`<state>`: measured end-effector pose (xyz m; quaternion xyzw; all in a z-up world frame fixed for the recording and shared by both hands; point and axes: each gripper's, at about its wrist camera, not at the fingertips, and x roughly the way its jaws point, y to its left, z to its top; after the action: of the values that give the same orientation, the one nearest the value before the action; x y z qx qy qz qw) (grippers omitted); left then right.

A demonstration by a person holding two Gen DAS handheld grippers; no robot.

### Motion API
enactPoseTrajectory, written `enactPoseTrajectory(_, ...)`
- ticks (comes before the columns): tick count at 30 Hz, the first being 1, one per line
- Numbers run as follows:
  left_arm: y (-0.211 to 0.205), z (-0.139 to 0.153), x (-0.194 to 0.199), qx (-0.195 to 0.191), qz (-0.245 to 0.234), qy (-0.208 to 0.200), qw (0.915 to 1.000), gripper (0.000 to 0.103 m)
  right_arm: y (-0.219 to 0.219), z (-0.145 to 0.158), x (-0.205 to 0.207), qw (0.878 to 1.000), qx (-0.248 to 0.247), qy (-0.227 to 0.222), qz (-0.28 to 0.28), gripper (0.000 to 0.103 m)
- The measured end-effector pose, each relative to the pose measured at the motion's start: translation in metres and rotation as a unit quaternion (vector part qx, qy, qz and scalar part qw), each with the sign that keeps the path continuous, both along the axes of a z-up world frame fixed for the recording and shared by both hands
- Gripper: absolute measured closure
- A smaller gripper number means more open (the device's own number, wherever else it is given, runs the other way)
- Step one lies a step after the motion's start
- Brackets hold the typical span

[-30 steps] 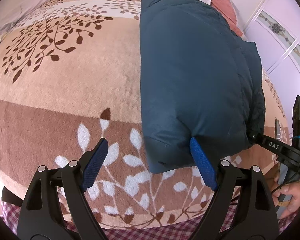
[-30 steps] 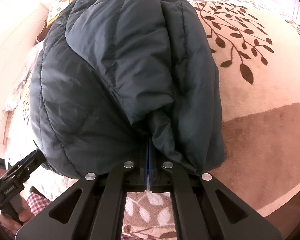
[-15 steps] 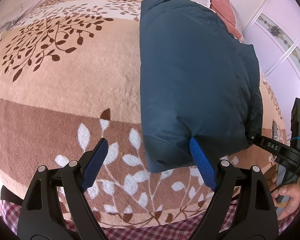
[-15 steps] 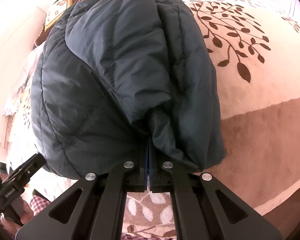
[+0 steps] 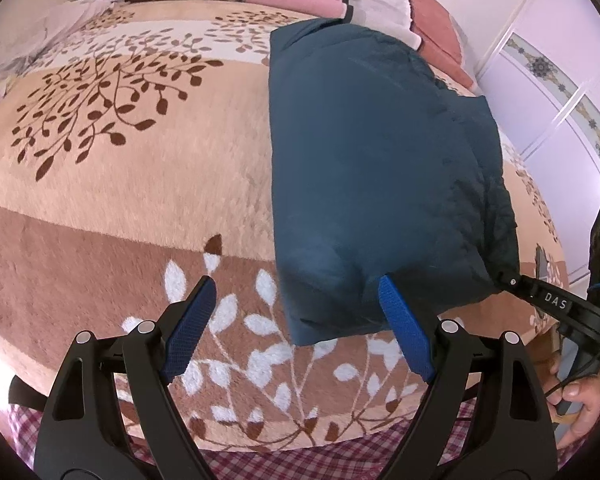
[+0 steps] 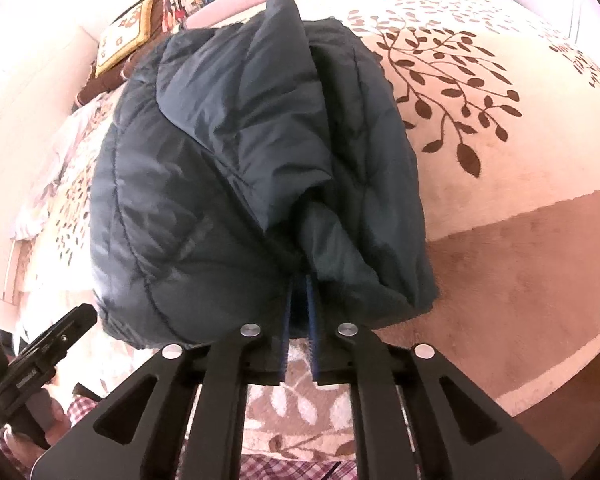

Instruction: Fold large clothes

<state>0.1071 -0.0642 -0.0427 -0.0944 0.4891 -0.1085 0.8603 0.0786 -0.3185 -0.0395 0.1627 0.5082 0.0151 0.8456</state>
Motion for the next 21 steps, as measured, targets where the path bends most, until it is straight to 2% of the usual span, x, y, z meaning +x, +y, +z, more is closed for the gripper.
enactPoseTrajectory(5,-0.003,0.006,-0.005,0.008,-0.008,-0.011,0.9999,0.020,0.001,0.008,-0.007,1.000,0.005,-0.014,0.004,0.075)
enactPoseTrajectory(21,-0.006,0.013,-0.014,0.008,-0.022,-0.023,0.9995,0.019,-0.017,0.028,-0.023,0.999,-0.001,-0.045,-0.016,0.055)
